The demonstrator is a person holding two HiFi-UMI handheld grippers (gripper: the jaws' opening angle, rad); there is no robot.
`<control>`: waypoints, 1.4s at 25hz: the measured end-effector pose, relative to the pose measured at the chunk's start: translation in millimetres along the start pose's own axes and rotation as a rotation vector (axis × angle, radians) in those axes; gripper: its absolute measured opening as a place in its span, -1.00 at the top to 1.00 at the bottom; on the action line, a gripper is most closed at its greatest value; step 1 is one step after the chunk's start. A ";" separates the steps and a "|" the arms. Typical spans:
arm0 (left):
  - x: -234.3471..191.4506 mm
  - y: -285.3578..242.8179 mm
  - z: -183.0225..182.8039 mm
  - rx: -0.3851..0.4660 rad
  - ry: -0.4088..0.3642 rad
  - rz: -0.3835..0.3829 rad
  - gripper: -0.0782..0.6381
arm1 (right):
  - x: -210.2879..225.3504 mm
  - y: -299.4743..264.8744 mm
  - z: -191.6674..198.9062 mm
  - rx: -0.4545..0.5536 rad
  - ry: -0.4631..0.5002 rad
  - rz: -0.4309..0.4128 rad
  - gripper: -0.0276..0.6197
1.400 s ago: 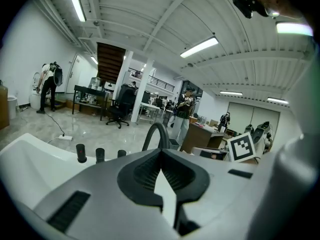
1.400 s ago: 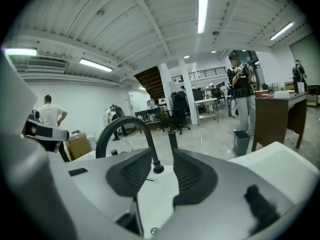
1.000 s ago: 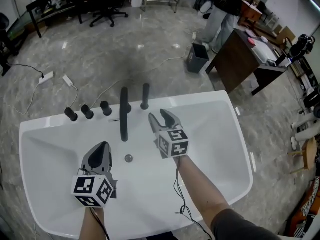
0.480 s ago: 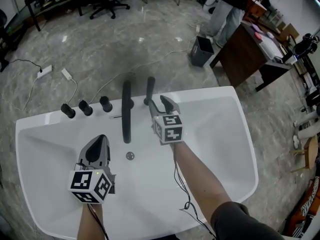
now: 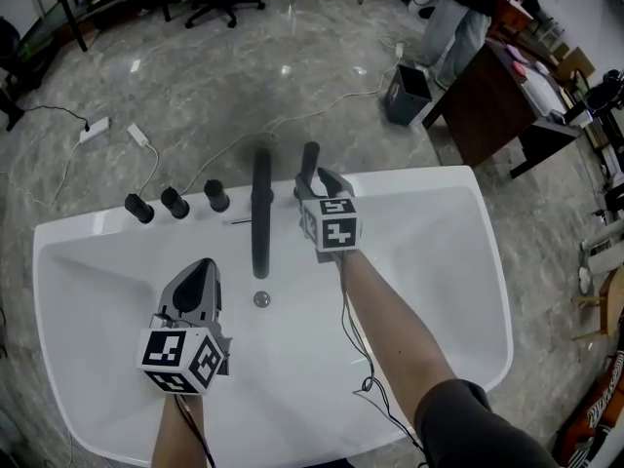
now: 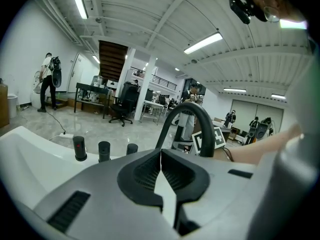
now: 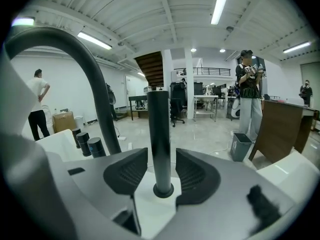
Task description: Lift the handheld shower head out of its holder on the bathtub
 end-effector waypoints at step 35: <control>34.1 67.0 -36.4 0.033 -0.032 -0.009 0.74 | -7.0 108.4 -69.7 0.174 0.164 -0.019 0.48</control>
Point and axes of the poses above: the fingertips, and each gripper's own axes: y backward along the fingers, x to its right, z out of its underside, the point moved 9 cm from there along y, backward along the fingers, and after that the axes turned 12 degrees about -x, right-handed, at the moved point
